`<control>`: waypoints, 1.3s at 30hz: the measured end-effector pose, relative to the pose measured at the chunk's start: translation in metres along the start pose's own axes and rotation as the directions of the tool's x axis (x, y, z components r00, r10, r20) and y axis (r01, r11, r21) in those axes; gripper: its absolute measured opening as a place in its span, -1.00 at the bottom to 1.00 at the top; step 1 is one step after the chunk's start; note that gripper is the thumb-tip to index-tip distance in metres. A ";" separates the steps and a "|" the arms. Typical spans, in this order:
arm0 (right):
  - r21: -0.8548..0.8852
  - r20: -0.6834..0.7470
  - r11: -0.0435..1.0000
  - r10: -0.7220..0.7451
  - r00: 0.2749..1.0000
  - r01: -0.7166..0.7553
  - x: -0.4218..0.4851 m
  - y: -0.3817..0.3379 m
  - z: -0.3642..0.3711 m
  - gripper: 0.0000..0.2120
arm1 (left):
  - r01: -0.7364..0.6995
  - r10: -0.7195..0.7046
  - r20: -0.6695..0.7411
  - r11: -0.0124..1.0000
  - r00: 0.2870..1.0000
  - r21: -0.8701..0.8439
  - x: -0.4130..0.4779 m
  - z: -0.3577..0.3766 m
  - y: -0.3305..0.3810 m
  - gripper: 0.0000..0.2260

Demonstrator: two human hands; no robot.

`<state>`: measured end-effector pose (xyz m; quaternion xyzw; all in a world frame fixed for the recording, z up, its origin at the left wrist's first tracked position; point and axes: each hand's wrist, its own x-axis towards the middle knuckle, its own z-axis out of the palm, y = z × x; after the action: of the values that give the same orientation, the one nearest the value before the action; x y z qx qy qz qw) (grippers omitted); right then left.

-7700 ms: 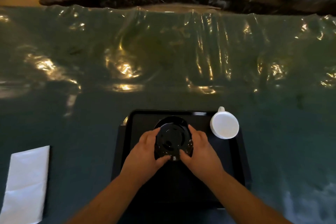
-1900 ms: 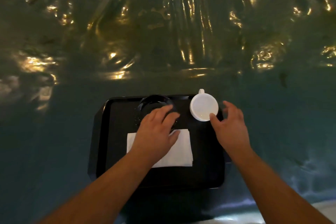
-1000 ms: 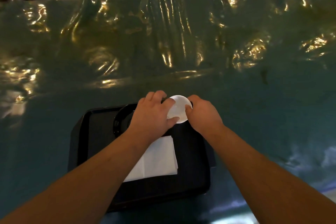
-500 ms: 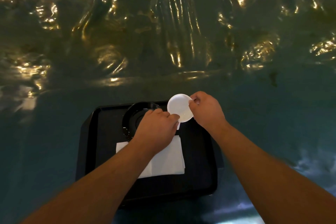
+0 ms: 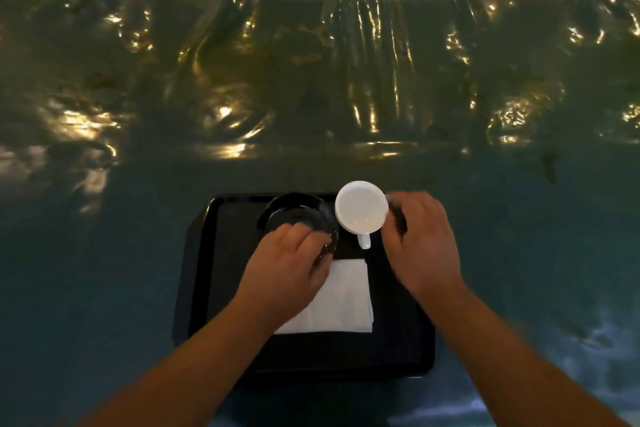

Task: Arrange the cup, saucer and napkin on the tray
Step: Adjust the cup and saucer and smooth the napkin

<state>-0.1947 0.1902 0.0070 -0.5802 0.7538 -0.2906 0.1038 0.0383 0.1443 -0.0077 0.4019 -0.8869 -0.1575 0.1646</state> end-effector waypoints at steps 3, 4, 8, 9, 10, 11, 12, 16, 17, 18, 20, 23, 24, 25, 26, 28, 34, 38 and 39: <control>0.030 0.095 0.967 -0.253 0.963 0.252 -0.062 -0.005 0.010 -0.75 | 0.040 -0.039 -0.035 0.999 0.999 0.020 -0.063 0.003 -0.024 -0.84; 0.025 0.168 0.955 -0.297 0.940 0.297 -0.080 -0.003 0.018 -0.69 | 0.057 -0.056 -0.027 0.998 0.998 0.029 -0.081 0.006 -0.032 -0.82; -0.114 0.418 0.952 -0.215 0.883 0.285 -0.113 0.005 0.044 -0.42 | 0.114 -0.118 0.052 0.991 0.992 0.064 -0.120 0.016 -0.056 -0.68; -0.142 0.443 0.948 -0.196 0.875 0.284 -0.113 0.007 0.045 -0.37 | 0.127 -0.132 0.075 0.989 0.988 0.072 -0.122 0.018 -0.061 -0.63; -0.162 0.461 0.943 -0.189 0.867 0.292 -0.113 0.010 0.047 -0.34 | 0.135 -0.143 0.098 0.987 0.985 0.083 -0.123 0.020 -0.064 -0.59; -0.180 0.470 0.934 -0.193 0.861 0.308 -0.113 0.012 0.048 -0.32 | 0.142 -0.152 0.115 0.985 0.982 0.095 -0.123 0.021 -0.067 -0.55; -0.199 0.475 0.924 -0.200 0.857 0.326 -0.112 0.013 0.049 -0.30 | 0.146 -0.159 0.125 0.984 0.979 0.107 -0.123 0.023 -0.068 -0.52; -0.245 0.477 0.891 -0.233 0.848 0.383 -0.110 0.018 0.050 -0.29 | 0.135 -0.154 0.134 0.981 0.979 0.138 -0.126 0.027 -0.067 -0.48; -0.252 0.480 0.887 -0.232 0.846 0.387 -0.110 0.019 0.050 -0.29 | 0.132 -0.151 0.137 0.981 0.979 0.142 -0.126 0.027 -0.067 -0.48; -0.255 0.482 0.886 -0.230 0.845 0.387 -0.109 0.020 0.050 -0.29 | 0.130 -0.150 0.139 0.981 0.979 0.142 -0.126 0.028 -0.068 -0.49; -0.257 0.487 0.886 -0.227 0.844 0.386 -0.109 0.020 0.051 -0.28 | 0.131 -0.151 0.145 0.982 0.978 0.139 -0.124 0.029 -0.070 -0.49; -0.248 0.489 0.890 -0.225 0.843 0.382 -0.110 0.020 0.051 -0.28 | 0.136 -0.155 0.146 0.982 0.977 0.131 -0.124 0.030 -0.073 -0.49; -0.244 0.489 0.892 -0.225 0.843 0.380 -0.109 0.021 0.051 -0.28 | 0.138 -0.156 0.144 0.982 0.977 0.129 -0.124 0.031 -0.074 -0.50; -0.240 0.489 0.894 -0.226 0.843 0.379 -0.108 0.021 0.051 -0.28 | 0.140 -0.157 0.140 0.982 0.978 0.127 -0.124 0.032 -0.074 -0.50; -0.238 0.490 0.894 -0.227 0.842 0.380 -0.107 0.021 0.051 -0.28 | 0.144 -0.161 0.134 0.982 0.978 0.125 -0.123 0.032 -0.074 -0.51; -0.239 0.495 0.893 -0.226 0.839 0.382 -0.104 0.020 0.053 -0.28 | 0.161 -0.176 0.125 0.979 0.976 0.124 -0.120 0.033 -0.074 -0.51; -0.221 0.510 0.913 -0.192 0.838 0.343 -0.094 0.014 0.053 -0.29 | 0.183 -0.193 0.109 0.978 0.975 0.100 -0.113 0.028 -0.072 -0.50; -0.079 0.221 0.942 -0.301 0.927 0.325 -0.083 0.009 0.038 -0.60 | 0.365 -0.365 0.008 0.930 0.931 -0.038 -0.097 0.012 -0.069 -0.68; -0.026 0.127 0.967 -0.246 0.961 0.252 -0.074 0.006 0.032 -0.72 | 0.464 -0.469 -0.019 0.879 0.883 -0.106 -0.089 0.007 -0.068 -0.72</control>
<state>-0.1616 0.2499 -0.0352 -0.6891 0.6730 -0.2493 0.1001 0.1363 0.1705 -0.0566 0.5983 -0.7514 -0.2270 0.1610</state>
